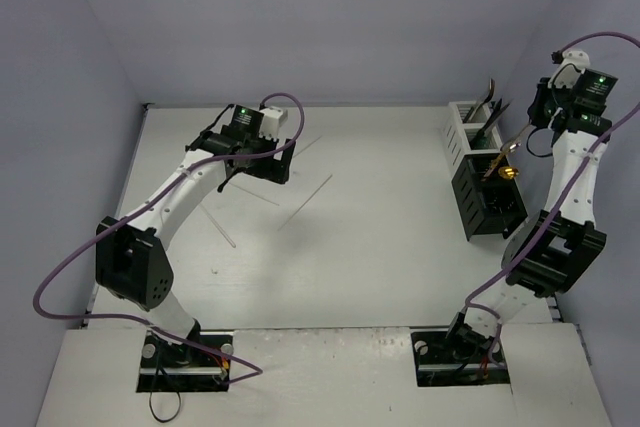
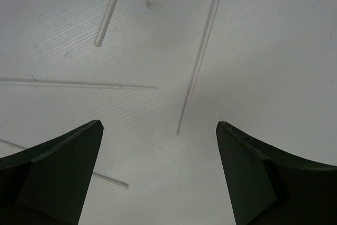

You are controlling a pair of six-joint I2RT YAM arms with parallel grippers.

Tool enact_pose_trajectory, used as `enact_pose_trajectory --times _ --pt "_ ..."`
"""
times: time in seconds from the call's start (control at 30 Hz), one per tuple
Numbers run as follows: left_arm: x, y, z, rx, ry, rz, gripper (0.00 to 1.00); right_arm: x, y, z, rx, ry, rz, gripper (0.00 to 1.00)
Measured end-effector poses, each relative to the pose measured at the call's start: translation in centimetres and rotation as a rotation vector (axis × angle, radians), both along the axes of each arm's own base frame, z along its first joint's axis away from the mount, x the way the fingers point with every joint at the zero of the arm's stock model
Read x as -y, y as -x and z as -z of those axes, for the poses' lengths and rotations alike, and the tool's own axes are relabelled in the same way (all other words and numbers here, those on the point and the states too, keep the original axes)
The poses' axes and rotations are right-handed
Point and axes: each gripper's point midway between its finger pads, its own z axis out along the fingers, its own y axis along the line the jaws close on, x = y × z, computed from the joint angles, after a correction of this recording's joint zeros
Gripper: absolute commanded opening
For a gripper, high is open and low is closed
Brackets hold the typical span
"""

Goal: Sort the eating utensils into containers

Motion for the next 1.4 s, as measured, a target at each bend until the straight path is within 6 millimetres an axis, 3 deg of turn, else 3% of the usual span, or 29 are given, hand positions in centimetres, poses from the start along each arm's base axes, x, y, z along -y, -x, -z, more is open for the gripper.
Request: enact_pose_trajectory --times 0.33,0.5,0.57,0.7,0.8,0.9,0.93,1.0,1.1,1.2,1.4 --pt "-0.4 -0.3 0.0 0.010 -0.019 -0.012 0.86 -2.2 -2.4 3.3 0.003 0.014 -0.048 0.02" --pt "-1.1 -0.6 0.2 0.020 -0.046 -0.036 0.86 -2.7 -1.8 7.0 -0.051 0.024 -0.070 0.48" --pt "-1.6 -0.8 0.5 0.018 -0.064 -0.045 0.86 -2.8 -1.4 8.3 -0.076 0.025 -0.076 0.57" --pt "-2.2 -1.2 2.0 -0.013 -0.094 -0.048 0.80 -3.2 -0.3 9.2 -0.096 0.032 -0.085 0.60" --pt "-2.1 -0.9 3.9 -0.061 -0.104 -0.014 0.77 -4.0 0.6 7.5 -0.064 0.050 -0.094 0.61" --pt "-1.4 -0.1 6.3 -0.127 -0.114 0.038 0.69 -5.3 1.3 3.7 0.017 0.084 -0.113 0.64" --pt "-0.9 0.1 7.0 -0.144 -0.115 0.055 0.66 -5.9 1.6 2.2 0.049 0.097 -0.124 0.67" --pt "0.2 0.4 8.9 -0.188 -0.126 0.091 0.62 -7.6 2.4 -0.7 0.116 0.129 -0.155 0.88" --pt "2.1 0.7 11.7 -0.246 -0.150 0.143 0.53 -10.2 3.8 -4.0 0.200 0.170 -0.206 0.98" --pt "4.1 0.3 13.7 -0.278 -0.174 0.182 0.47 -12.4 5.1 -5.8 0.252 0.199 -0.256 1.00" --pt "7.6 -3.0 15.1 -0.238 -0.174 0.198 0.41 -13.8 6.8 -5.8 0.264 0.220 -0.296 1.00"
